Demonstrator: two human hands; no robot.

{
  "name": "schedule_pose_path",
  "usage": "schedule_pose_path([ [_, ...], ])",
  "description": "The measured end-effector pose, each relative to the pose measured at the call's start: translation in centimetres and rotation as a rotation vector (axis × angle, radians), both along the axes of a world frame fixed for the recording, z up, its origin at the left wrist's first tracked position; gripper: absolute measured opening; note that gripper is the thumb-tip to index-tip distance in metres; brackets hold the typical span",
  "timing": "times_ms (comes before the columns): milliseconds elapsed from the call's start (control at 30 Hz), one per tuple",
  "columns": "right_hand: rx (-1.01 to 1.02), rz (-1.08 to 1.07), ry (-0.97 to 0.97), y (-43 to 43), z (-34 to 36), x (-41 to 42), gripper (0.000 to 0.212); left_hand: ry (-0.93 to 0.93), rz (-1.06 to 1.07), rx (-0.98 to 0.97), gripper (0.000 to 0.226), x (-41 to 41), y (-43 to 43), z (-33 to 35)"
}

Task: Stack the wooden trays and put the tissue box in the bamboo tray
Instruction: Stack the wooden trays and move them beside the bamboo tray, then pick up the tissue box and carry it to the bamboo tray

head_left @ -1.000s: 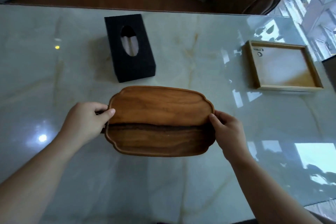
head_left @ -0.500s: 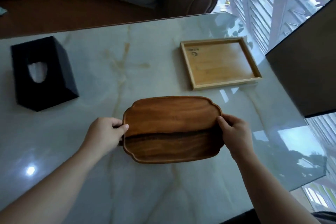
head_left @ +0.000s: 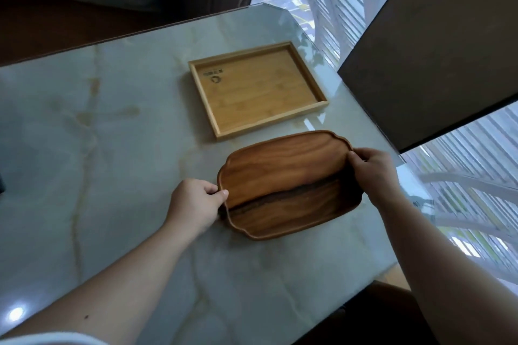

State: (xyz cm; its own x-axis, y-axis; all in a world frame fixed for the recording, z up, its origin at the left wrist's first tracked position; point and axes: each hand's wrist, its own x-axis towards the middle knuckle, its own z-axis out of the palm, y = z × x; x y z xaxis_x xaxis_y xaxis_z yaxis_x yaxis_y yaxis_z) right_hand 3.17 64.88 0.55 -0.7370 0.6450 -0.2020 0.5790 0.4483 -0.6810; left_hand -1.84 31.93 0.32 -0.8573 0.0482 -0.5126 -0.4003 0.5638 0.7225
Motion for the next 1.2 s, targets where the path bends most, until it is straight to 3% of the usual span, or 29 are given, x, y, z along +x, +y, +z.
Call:
schedule_pose_path([
  [200, 0.08, 0.088, -0.087, 1.9, 0.4, -1.3, 0.024, -0.06, 0.068, 0.007, 0.009, -0.1, 3.0, 0.2],
  [433, 0.189, 0.189, -0.209, 2.4, 0.5, -2.2, 0.026, -0.142, 0.096, 0.036, 0.021, 0.3, 4.2, 0.1],
  [600, 0.275, 0.258, -0.338, 2.6, 0.9, -2.8, 0.028, -0.16, -0.07, 0.016, 0.019, -0.1, 3.7, 1.0],
  [733, 0.395, 0.365, -0.425, 0.7, 2.7, -2.6, 0.053, 0.051, -0.441, -0.206, 0.028, -0.6, 2.2, 2.5],
  [867, 0.482, 0.567, -0.328, -3.6, 4.6, -2.3, 0.075, 0.324, -0.664, -0.354, 0.064, -1.6, 0.1, 4.1],
  [900, 0.519, 0.783, -0.253, -10.9, 5.0, -5.8, 0.077, 0.357, -0.552, -0.421, 0.065, -2.2, -7.1, 5.6],
  [933, 0.53, 0.86, -0.242, -13.4, 5.4, -6.3, 0.079, 0.42, -0.555, -0.46, 0.066, -2.4, -9.1, 6.0],
  [1000, 0.552, 0.929, -0.199, -15.4, 6.4, -6.6, 0.08, 0.485, -0.627, -0.503, 0.067, -2.8, -9.7, 6.5],
  [1200, 0.618, 1.229, -0.054, -31.2, 7.3, -10.1, 0.086, 0.539, -0.573, -0.711, 0.074, -2.0, -22.8, 8.9],
])
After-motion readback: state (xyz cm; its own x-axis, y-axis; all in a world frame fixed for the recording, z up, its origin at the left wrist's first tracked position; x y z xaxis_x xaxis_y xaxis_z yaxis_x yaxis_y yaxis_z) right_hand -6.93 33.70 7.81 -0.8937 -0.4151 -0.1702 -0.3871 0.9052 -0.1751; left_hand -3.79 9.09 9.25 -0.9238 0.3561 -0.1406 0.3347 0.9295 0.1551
